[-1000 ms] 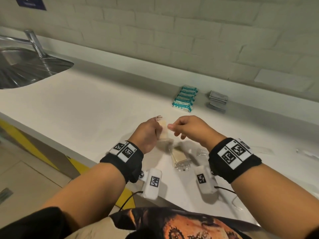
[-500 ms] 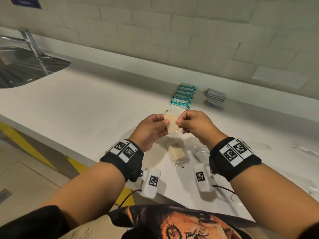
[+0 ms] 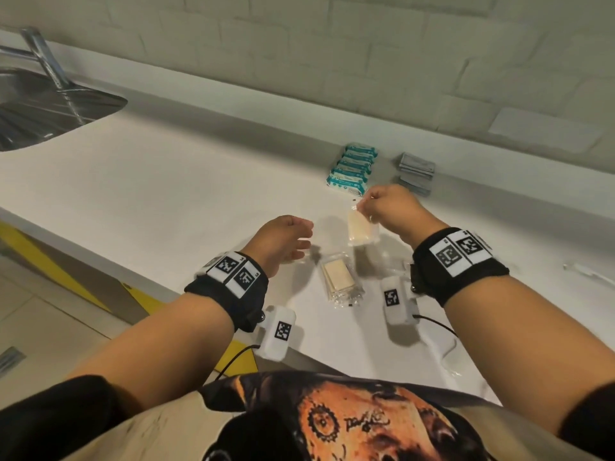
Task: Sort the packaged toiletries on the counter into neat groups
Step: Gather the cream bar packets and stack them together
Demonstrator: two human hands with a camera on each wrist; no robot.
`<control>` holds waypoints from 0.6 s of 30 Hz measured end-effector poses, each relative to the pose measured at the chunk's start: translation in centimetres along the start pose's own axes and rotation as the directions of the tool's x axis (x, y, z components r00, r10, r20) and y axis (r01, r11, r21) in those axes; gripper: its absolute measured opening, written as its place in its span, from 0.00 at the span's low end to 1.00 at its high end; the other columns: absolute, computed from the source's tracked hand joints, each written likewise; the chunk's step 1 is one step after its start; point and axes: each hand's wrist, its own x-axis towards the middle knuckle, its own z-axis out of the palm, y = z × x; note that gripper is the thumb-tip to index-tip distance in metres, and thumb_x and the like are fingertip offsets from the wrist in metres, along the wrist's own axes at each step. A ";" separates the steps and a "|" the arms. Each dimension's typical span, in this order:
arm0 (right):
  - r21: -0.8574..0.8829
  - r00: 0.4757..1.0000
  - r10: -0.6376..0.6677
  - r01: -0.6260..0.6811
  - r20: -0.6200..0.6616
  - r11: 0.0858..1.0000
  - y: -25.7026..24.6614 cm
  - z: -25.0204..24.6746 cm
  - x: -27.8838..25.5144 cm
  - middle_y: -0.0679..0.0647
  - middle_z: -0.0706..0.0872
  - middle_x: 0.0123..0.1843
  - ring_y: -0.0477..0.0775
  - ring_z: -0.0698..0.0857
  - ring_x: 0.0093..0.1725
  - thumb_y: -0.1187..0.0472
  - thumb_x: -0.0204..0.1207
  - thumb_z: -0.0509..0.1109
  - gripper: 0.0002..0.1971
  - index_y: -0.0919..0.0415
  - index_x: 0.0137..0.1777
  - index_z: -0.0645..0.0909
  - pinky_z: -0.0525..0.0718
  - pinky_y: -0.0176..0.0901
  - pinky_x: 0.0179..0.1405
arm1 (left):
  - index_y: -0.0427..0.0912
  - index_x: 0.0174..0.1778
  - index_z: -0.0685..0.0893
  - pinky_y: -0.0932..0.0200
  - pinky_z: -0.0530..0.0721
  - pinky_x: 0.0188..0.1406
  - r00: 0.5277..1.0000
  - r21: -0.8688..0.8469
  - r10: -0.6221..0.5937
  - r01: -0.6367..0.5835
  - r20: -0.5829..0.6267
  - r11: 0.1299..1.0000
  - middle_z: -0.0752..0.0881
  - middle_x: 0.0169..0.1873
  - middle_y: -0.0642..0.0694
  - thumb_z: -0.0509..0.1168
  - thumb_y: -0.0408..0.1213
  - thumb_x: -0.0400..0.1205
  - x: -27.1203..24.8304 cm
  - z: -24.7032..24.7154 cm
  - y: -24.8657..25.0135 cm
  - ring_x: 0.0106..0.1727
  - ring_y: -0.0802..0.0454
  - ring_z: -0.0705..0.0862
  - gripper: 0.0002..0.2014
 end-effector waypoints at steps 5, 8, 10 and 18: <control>-0.274 0.951 0.074 0.012 0.301 0.962 0.6 2.5 -1.1 0.52 0.85 0.39 0.48 0.80 0.35 0.61 0.78 0.69 0.07 0.64 0.49 0.86 0.76 0.37 0.33 | 0.35 0.50 0.81 0.55 0.85 0.38 0.973 0.241 -0.214 0.187 0.089 0.952 0.85 0.38 0.42 0.62 0.39 0.85 -0.6 0.7 -0.9 0.37 0.47 0.84 0.09; -0.432 0.958 0.122 0.002 0.259 0.902 1.5 4.0 -1.2 0.55 0.89 0.46 0.53 0.85 0.42 0.52 0.78 0.70 0.13 0.62 0.51 0.87 0.80 0.42 0.40 | 0.33 0.49 0.81 0.57 0.85 0.34 0.948 0.291 -0.281 0.230 0.148 0.929 0.87 0.38 0.39 0.64 0.40 0.84 -1.1 1.7 -1.1 0.35 0.46 0.86 0.11; -0.463 0.971 0.183 -0.093 0.153 0.881 1.9 3.8 -1.5 0.57 0.90 0.43 0.57 0.87 0.42 0.48 0.80 0.67 0.17 0.64 0.49 0.86 0.83 0.45 0.43 | 0.33 0.48 0.84 0.57 0.86 0.34 0.941 0.308 -0.295 0.234 0.168 0.922 0.87 0.37 0.38 0.67 0.39 0.82 -1.0 2.0 -1.1 0.35 0.45 0.87 0.11; -0.031 0.808 0.480 -0.501 0.341 0.865 2.0 4.5 -4.1 0.58 0.77 0.30 0.53 0.78 0.22 0.68 0.74 0.74 0.09 0.65 0.34 0.77 0.75 0.33 0.21 | 0.33 0.37 0.85 0.56 0.89 0.39 0.944 0.306 -0.304 0.254 0.127 0.918 0.88 0.30 0.38 0.70 0.31 0.79 -0.2 2.8 -1.3 0.37 0.44 0.89 0.06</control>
